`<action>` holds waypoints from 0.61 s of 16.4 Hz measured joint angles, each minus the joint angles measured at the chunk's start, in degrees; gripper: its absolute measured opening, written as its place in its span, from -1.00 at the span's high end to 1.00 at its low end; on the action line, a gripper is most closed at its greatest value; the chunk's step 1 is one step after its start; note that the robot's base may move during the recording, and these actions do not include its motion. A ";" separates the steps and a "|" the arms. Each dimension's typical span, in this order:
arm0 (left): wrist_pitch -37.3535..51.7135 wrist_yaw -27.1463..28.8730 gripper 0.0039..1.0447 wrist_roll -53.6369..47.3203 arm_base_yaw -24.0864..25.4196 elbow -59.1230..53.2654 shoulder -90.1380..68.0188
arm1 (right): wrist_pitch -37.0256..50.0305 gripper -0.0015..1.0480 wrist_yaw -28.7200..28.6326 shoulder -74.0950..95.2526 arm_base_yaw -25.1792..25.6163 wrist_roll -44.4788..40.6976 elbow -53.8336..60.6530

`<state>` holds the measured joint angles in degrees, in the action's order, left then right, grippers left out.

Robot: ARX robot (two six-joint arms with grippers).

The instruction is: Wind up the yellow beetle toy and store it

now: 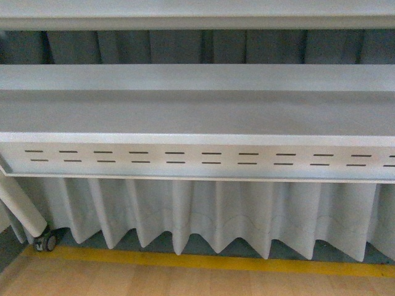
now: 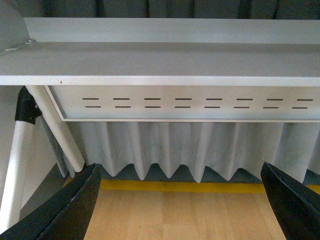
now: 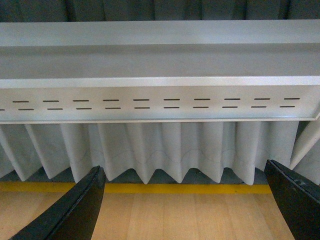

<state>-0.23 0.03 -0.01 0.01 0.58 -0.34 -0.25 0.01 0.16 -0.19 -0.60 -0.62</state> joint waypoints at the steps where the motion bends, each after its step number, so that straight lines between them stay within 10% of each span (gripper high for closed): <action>1: 0.00 0.00 -0.88 0.00 0.00 0.00 0.00 | -0.02 -0.87 0.02 0.00 0.00 0.00 0.00; 10: 0.00 0.00 -0.88 0.00 0.00 0.00 0.00 | -0.02 -0.87 0.00 0.00 0.00 0.00 0.00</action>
<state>-0.23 0.03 -0.01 0.01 0.58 -0.34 -0.27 0.01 0.16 -0.19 -0.60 -0.62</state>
